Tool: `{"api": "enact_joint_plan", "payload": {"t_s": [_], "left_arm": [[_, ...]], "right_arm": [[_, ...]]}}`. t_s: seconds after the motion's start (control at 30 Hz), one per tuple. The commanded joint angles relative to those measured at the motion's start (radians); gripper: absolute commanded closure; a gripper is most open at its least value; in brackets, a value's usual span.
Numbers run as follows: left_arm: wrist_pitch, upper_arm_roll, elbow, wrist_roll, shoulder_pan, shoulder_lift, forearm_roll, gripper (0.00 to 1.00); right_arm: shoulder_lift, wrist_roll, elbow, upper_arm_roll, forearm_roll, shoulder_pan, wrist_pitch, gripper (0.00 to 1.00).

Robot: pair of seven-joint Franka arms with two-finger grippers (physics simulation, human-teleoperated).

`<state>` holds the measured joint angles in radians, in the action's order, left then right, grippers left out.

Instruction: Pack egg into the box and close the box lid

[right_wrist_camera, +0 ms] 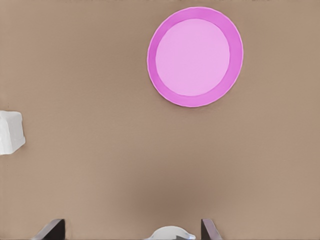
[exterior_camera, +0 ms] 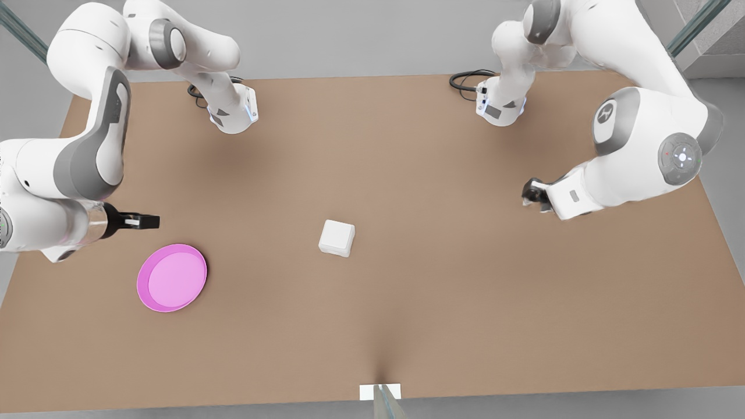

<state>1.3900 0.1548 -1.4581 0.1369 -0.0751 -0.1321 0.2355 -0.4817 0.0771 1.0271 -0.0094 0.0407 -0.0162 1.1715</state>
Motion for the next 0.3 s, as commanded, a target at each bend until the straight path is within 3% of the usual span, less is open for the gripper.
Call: {"api": "enact_joint_plan", "payload": {"t_s": [0.0, 0.03, 0.13, 0.2, 0.27], "left_arm": [[0.151, 0.020, -0.251, -0.017, 0.118, 0.270, -0.268, 0.00], [0.155, -0.026, -0.197, -0.029, 0.120, 0.237, -0.184, 0.00], [0.150, -0.023, -0.122, -0.023, 0.138, 0.115, -0.182, 0.00], [0.153, -0.023, -0.100, -0.030, 0.141, 0.089, -0.182, 0.00], [0.155, -0.023, -0.099, -0.030, 0.140, 0.086, -0.182, 0.00]], "right_arm": [[0.000, -0.003, 0.002, 0.000, -0.007, -0.002, 0.008, 0.00], [-0.002, -0.005, -0.002, 0.002, -0.015, -0.005, 0.075, 0.00], [0.049, -0.132, -0.004, -0.006, -0.033, -0.002, 0.122, 0.00], [0.209, -0.132, 0.160, -0.008, -0.070, 0.012, 0.194, 0.00], [0.207, -0.134, 0.163, -0.008, -0.071, 0.012, 0.194, 0.00]]}}
